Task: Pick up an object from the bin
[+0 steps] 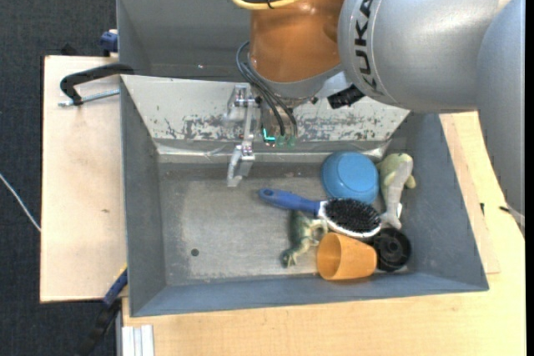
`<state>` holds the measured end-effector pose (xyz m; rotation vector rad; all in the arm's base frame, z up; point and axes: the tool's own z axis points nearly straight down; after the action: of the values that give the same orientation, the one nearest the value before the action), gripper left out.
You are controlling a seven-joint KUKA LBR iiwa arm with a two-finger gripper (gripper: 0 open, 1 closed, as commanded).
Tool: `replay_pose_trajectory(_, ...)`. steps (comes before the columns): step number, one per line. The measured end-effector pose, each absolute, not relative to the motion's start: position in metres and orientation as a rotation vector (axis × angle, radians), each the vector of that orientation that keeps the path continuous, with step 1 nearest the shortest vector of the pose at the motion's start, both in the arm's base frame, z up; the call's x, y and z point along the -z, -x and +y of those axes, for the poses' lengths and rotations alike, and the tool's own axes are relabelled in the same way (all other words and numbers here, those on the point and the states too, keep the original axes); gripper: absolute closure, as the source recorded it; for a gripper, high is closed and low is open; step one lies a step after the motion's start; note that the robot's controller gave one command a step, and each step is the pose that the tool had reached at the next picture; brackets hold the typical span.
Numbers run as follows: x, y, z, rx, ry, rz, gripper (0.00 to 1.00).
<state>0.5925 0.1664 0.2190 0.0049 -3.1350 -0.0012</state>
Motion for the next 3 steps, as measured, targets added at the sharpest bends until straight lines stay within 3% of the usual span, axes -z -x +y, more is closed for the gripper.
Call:
replay_pose_trajectory(1, -0.074, -0.562, 0.122, 0.002, -0.115, -3.139, 0.00)
replay_pose_trajectory(2, -0.120, -0.551, 0.062, -0.003, -0.236, -3.136, 0.00)
replay_pose_trajectory(3, -0.075, -0.575, 0.013, 0.013, -0.341, -3.130, 0.00)
